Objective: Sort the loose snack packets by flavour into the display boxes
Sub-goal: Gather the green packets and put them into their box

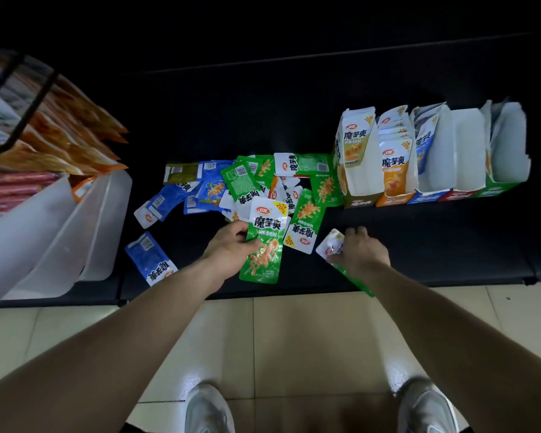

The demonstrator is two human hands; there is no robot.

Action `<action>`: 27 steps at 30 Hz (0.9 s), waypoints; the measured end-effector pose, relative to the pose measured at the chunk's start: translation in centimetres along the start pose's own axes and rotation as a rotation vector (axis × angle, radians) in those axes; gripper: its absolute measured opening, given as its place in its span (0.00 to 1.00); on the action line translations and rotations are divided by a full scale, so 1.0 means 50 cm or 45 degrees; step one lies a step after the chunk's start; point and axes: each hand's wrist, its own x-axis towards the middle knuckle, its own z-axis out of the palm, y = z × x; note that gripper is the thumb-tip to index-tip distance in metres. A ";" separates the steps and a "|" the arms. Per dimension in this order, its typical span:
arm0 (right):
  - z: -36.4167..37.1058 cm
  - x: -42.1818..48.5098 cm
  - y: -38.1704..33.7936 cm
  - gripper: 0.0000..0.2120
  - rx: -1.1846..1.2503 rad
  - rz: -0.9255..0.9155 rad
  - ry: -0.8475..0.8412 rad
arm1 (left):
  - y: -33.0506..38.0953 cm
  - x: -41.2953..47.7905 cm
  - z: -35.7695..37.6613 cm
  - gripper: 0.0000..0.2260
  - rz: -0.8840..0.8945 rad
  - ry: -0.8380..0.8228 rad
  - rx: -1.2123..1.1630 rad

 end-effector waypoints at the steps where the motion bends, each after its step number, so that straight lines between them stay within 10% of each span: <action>1: -0.009 0.002 0.002 0.26 0.091 -0.011 -0.003 | 0.000 0.001 0.001 0.12 0.007 -0.002 0.002; 5: -0.077 0.009 -0.002 0.05 0.895 -0.168 -0.238 | 0.001 0.005 0.000 0.12 0.052 0.024 0.019; 10: -0.145 -0.016 -0.044 0.21 1.711 -0.282 -0.742 | 0.013 0.006 0.009 0.11 0.067 0.085 0.031; 27: -0.073 -0.023 -0.185 0.13 1.556 -0.354 -0.402 | 0.014 0.012 0.033 0.22 0.071 -0.007 0.010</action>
